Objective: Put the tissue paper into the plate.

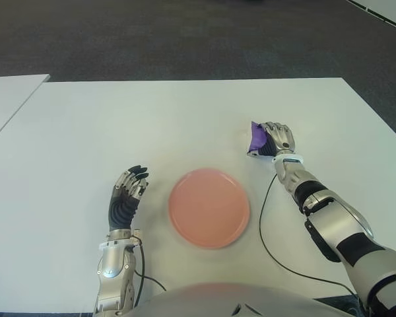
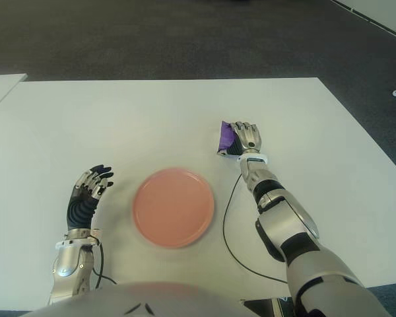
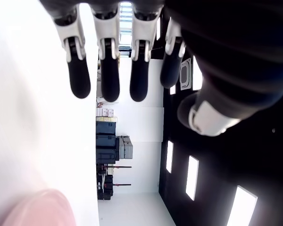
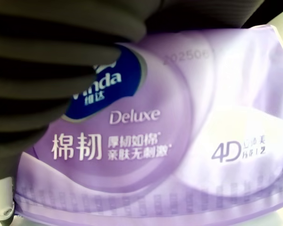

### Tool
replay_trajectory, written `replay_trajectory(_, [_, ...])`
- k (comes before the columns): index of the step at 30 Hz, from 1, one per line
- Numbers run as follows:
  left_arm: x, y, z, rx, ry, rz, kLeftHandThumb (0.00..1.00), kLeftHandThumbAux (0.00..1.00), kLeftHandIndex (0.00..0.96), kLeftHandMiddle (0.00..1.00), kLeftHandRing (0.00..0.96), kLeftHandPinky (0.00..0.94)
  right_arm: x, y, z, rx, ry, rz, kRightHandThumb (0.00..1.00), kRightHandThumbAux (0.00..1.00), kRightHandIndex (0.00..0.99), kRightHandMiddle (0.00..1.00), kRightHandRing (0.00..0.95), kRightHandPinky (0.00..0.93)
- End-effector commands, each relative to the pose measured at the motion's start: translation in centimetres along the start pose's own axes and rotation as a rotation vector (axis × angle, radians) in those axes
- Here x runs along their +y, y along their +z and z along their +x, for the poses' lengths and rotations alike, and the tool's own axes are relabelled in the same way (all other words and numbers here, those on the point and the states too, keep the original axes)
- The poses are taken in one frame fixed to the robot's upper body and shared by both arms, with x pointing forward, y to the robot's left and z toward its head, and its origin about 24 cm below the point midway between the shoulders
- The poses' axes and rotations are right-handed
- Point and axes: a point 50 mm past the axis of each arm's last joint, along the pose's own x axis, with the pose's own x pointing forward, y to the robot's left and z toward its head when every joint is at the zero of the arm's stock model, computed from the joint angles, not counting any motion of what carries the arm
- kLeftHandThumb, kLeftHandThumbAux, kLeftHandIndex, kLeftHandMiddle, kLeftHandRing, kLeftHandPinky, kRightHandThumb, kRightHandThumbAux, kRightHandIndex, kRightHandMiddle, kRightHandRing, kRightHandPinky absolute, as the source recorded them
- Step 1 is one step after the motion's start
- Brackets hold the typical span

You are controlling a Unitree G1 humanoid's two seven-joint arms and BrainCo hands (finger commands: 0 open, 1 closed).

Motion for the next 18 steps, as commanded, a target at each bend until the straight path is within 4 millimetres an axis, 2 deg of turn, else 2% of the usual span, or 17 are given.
replay_trajectory(1, [0.32, -0.01, -0.17, 0.014, -0.014, -0.005, 0.288, 0.637, 0.263, 0.292, 0.306, 0.349, 7.12, -0.05, -5.12, 0.057, 0.291, 0.012, 0.727, 0.708, 0.440, 0.735, 0.706, 0.705])
replay_trajectory(18, [0.38, 0.26, -0.09, 0.001, -0.027, -0.013, 0.291, 0.628, 0.274, 0.295, 0.311, 0.355, 6.66, -0.05, -4.91, 0.066, 0.233, 0.114, 0.736, 0.707, 0.442, 0.765, 0.731, 0.660])
